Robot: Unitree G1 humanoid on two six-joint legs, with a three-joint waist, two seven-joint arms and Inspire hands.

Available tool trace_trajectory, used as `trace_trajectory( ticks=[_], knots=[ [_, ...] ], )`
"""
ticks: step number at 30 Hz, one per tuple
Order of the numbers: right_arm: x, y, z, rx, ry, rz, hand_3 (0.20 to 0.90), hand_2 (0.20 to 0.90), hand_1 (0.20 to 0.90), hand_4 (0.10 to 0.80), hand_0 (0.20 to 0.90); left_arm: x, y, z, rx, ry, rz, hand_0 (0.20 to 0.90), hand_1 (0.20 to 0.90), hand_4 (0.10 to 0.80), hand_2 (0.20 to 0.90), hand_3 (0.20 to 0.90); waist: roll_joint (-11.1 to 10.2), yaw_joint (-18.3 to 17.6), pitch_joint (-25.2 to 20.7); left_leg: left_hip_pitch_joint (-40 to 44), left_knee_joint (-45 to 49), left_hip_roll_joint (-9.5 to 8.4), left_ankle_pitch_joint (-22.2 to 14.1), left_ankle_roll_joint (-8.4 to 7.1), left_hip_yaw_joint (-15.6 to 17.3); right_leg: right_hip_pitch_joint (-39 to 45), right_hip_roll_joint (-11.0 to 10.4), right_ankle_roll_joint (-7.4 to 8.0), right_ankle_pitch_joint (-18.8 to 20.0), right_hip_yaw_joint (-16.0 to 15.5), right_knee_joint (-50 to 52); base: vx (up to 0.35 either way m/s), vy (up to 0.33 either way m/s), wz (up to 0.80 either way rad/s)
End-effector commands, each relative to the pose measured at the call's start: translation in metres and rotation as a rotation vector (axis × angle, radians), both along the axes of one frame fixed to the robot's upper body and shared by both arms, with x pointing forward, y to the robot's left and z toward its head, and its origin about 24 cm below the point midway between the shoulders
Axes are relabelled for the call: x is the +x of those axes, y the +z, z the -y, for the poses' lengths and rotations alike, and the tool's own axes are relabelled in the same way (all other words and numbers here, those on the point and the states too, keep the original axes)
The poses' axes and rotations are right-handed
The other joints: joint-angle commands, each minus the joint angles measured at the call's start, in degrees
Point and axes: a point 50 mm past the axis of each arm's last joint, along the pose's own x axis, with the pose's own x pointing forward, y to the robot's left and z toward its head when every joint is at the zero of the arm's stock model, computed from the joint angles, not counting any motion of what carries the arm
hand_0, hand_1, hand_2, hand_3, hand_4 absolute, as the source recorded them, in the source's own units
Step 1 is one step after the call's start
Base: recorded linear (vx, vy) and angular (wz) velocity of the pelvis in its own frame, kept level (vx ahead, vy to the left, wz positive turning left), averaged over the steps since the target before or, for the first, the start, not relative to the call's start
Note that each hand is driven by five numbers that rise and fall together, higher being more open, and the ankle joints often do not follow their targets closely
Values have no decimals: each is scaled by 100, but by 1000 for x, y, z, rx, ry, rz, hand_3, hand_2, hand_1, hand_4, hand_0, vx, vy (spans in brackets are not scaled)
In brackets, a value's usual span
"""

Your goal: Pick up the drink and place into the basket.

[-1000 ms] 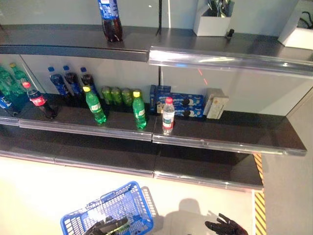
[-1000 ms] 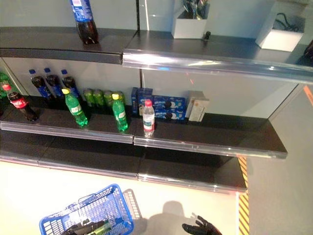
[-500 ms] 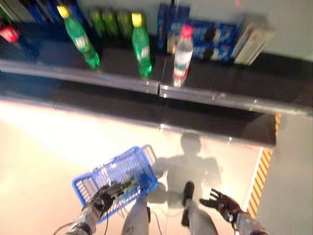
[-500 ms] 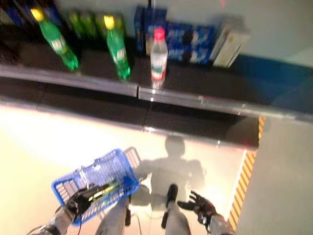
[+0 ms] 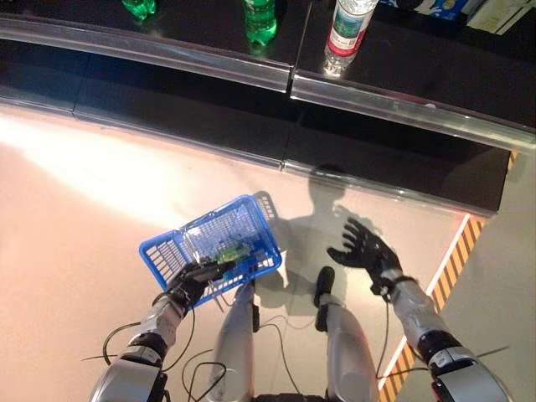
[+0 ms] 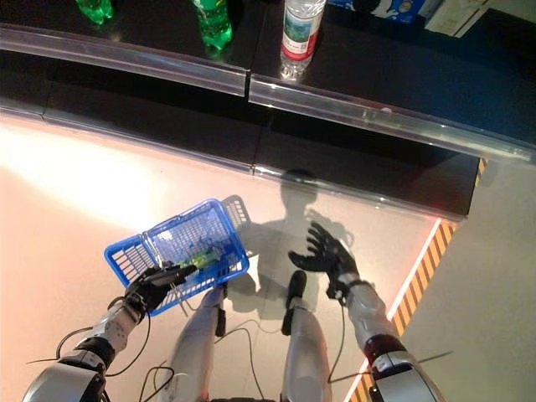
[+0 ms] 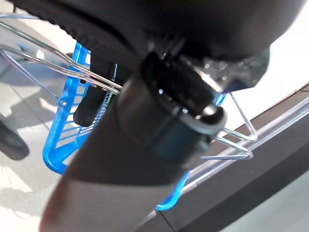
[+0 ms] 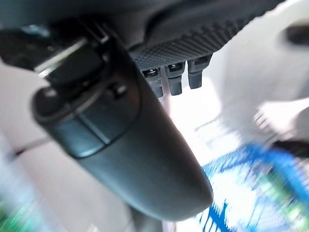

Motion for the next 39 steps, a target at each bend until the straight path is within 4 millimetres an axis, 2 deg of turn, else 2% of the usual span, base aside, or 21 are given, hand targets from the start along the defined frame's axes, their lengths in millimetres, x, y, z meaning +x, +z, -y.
trace_trajectory(
  ticks=[1, 2, 6, 9, 14, 24, 31, 39],
  knots=[
    [-1, 43, -8, -53, 50, 236, 900, 900, 900, 800, 900, -18, -10, 1, -41, -4, 12, 300, 300, 100, 300, 200, -203, -48, -449, -267, 1277, 108, -1027, -48, -27, -279, -188, 351, 346, 314, -154, 41, -16, 2],
    [0, 62, -16, -69, 82, 304, 900, 900, 900, 800, 900, -22, -13, 2, -42, 4, 11, 300, 300, 100, 300, 200, -210, -69, -454, -231, 1260, 104, -1030, -29, -26, -247, -172, 357, 351, 340, -179, 49, -2, -1],
    [-3, 101, -27, -129, 147, 495, 900, 900, 900, 800, 900, -28, -17, -1, -45, 18, 8, 300, 300, 100, 300, 200, -208, -98, -453, -149, 1195, 96, -1027, -6, -10, -177, -153, 378, 351, 383, -237, 46, 3, -1],
    [-3, 141, -30, -160, 175, 646, 900, 900, 900, 800, 900, -30, -17, -4, -55, 34, 15, 300, 300, 100, 300, 200, -192, -115, -432, -112, 1121, 86, -999, 4, 2, -133, -169, 386, 365, 373, -309, 39, 20, 0],
    [-8, 184, -28, -127, 165, 812, 900, 900, 900, 800, 900, -32, -19, -3, -62, 32, 17, 300, 300, 100, 300, 200, -165, -72, -373, -72, 1101, 96, -1000, -2, -1, -36, -197, 369, 332, 305, -348, 15, -2, 0],
    [-12, 244, -2, -16, 22, 1061, 900, 900, 900, 800, 900, -32, -19, 1, -60, 5, 14, 300, 300, 100, 300, 200, -106, 78, -244, 31, 1156, 136, -1074, -21, 12, 187, -269, 346, 274, 100, -401, 4, -1, 0],
    [-12, 285, 7, 29, -77, 1191, 900, 900, 900, 800, 900, -27, -16, 6, -50, -24, 11, 300, 300, 100, 300, 200, -77, 207, -200, 75, 1169, 124, -1100, -12, 2, 289, -284, 333, 276, -20, -446, 6, -14, 0],
    [-9, 307, 16, 57, -174, 1238, 900, 900, 900, 800, 900, -27, -17, 10, -58, -41, 1, 300, 300, 100, 300, 200, 25, 292, -179, 146, 1131, 96, -1085, -9, 5, 367, -328, 315, 271, -90, -462, 9, 4, 2]
  ],
)
